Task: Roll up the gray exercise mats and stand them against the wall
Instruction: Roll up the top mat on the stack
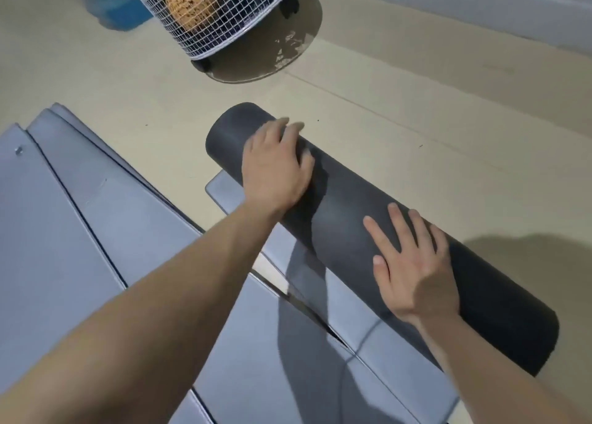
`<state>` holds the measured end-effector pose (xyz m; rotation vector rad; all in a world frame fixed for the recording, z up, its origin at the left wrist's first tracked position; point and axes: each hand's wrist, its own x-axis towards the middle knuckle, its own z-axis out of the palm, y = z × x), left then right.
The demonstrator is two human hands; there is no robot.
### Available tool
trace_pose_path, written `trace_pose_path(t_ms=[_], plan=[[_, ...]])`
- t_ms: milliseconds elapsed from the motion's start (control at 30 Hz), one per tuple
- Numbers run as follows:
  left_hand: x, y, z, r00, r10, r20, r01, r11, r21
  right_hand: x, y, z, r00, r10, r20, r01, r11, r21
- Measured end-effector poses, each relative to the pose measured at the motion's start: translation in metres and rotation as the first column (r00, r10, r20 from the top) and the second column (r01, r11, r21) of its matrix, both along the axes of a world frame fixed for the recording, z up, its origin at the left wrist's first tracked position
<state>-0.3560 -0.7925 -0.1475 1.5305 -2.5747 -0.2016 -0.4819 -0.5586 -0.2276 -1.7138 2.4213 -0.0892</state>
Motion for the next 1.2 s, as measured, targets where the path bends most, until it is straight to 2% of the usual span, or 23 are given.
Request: trace_pose_path(t_ms=[100, 167, 233, 267, 300, 333, 367, 467, 533, 633, 700, 767, 833, 900, 967, 1100, 1133, 1200], plan=[[-0.003, -0.054, -0.031, 0.972, -0.044, 0.23, 0.029, 0.997, 0.068, 0.004, -0.004, -0.002, 0.999, -0.035, 0.021, 0.035, 0.999, 0.012], [0.001, -0.062, -0.05, 0.97, -0.047, 0.238, 0.032, 0.997, 0.064, 0.007, -0.008, 0.002, 0.999, -0.012, 0.034, 0.011, 0.999, 0.033], [0.005, -0.06, -0.058, 0.977, -0.055, 0.205, 0.04, 0.996, 0.078, 0.016, -0.015, 0.014, 0.982, -0.152, 0.109, 0.151, 0.988, 0.011], [0.004, -0.06, -0.061, 0.979, -0.064, 0.195, 0.047, 0.995, 0.09, 0.021, -0.025, 0.026, 0.933, -0.306, 0.192, 0.313, 0.95, -0.008], [0.005, -0.062, -0.063, 0.979, -0.065, 0.193, 0.047, 0.994, 0.097, 0.027, -0.043, 0.036, 0.845, -0.445, 0.296, 0.467, 0.884, -0.007], [0.005, -0.064, -0.064, 0.98, -0.061, 0.191, 0.042, 0.994, 0.1, 0.033, -0.067, 0.042, 0.76, -0.527, 0.381, 0.562, 0.827, 0.023], [0.006, -0.066, -0.066, 0.98, -0.061, 0.189, 0.042, 0.994, 0.105, 0.04, -0.094, 0.045, 0.728, -0.543, 0.419, 0.581, 0.813, 0.045], [0.007, -0.067, -0.072, 0.981, -0.078, 0.18, 0.055, 0.99, 0.126, 0.062, -0.163, 0.035, 0.809, -0.512, 0.29, 0.507, 0.856, 0.097], [0.006, -0.07, -0.076, 0.98, -0.085, 0.182, 0.06, 0.988, 0.139, 0.068, -0.182, 0.017, 0.797, -0.578, 0.174, 0.555, 0.815, 0.164], [0.003, -0.073, -0.075, 0.98, -0.102, 0.168, 0.07, 0.981, 0.183, 0.069, -0.184, -0.005, 0.784, -0.617, 0.072, 0.601, 0.782, 0.164], [0.009, -0.082, -0.066, 0.981, -0.151, 0.125, 0.125, 0.972, 0.2, 0.071, -0.185, -0.008, 0.778, -0.624, 0.064, 0.616, 0.78, 0.114], [0.019, -0.105, -0.061, 0.982, -0.186, 0.042, 0.178, 0.973, 0.15, 0.071, -0.188, -0.01, 0.771, -0.635, 0.049, 0.634, 0.772, 0.032], [0.031, -0.126, -0.065, 0.981, -0.17, 0.093, 0.163, 0.983, 0.079, 0.072, -0.189, -0.011, 0.771, -0.634, 0.065, 0.633, 0.773, 0.033], [0.034, -0.133, -0.079, 0.977, -0.142, 0.158, 0.129, 0.987, 0.092, 0.072, -0.19, -0.014, 0.771, -0.636, 0.044, 0.633, 0.771, 0.068], [0.027, -0.133, -0.087, 0.98, -0.147, 0.136, 0.128, 0.982, 0.14, 0.069, -0.194, -0.008, 0.771, -0.635, 0.049, 0.625, 0.769, 0.132], [0.03, -0.141, -0.087, 0.981, -0.153, 0.121, 0.135, 0.98, 0.147, 0.05, -0.166, 0.027, 0.883, -0.446, 0.148, 0.383, 0.866, 0.322], [0.032, -0.14, -0.086, 0.982, -0.15, 0.119, 0.132, 0.98, 0.149, 0.043, -0.14, 0.036, 0.903, -0.413, 0.117, 0.359, 0.876, 0.321], [0.033, -0.138, -0.086, 0.982, -0.149, 0.113, 0.133, 0.982, 0.137, 0.031, -0.086, 0.05, 0.891, -0.454, -0.004, 0.43, 0.84, 0.33]])
